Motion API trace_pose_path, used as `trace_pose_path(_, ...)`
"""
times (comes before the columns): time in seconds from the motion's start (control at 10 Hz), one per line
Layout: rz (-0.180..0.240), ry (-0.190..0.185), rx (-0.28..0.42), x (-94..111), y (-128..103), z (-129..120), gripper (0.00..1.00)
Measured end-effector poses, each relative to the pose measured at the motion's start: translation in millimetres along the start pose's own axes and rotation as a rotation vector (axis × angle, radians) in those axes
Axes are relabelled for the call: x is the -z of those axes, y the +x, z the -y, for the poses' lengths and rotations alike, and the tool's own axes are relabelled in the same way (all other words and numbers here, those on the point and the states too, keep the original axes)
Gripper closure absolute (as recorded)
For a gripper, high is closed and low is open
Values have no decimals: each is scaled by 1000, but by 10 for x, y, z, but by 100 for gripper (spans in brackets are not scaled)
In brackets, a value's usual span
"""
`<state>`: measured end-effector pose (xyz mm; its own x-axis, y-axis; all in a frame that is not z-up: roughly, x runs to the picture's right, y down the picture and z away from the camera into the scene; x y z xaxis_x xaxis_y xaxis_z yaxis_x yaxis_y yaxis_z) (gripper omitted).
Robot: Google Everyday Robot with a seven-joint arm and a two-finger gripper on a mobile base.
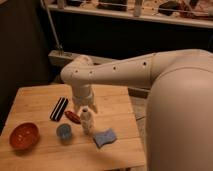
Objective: Place the ceramic cup in the ceramic bowl
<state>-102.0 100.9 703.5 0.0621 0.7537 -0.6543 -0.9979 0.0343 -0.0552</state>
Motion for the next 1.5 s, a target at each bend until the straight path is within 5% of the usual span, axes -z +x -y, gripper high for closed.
trace_pose_path(0.7,0,0,0,1,1,4,35)
trace_pose_path(0.9,31,10,7,86,-28,2,35)
trace_pose_path(1.1,172,85,45,591,-89,4,35)
trace_pose_path(1.3,312,104,81,1142,15,-165,35)
trace_pose_path(1.5,403,87,151,1570,326,-484,35)
